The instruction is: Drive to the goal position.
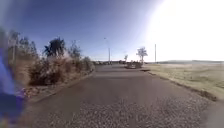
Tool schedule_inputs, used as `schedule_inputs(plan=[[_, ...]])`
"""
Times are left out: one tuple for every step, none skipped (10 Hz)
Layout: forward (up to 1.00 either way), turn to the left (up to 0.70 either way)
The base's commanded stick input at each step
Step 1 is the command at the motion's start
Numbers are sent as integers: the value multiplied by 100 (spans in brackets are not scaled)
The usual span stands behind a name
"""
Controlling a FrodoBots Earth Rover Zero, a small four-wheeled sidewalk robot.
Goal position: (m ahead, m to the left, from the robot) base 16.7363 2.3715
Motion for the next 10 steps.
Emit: schedule_inputs(plan=[[70,0],[70,0],[70,0],[70,0],[70,0],[70,0],[70,0],[70,0],[70,0],[70,0]])
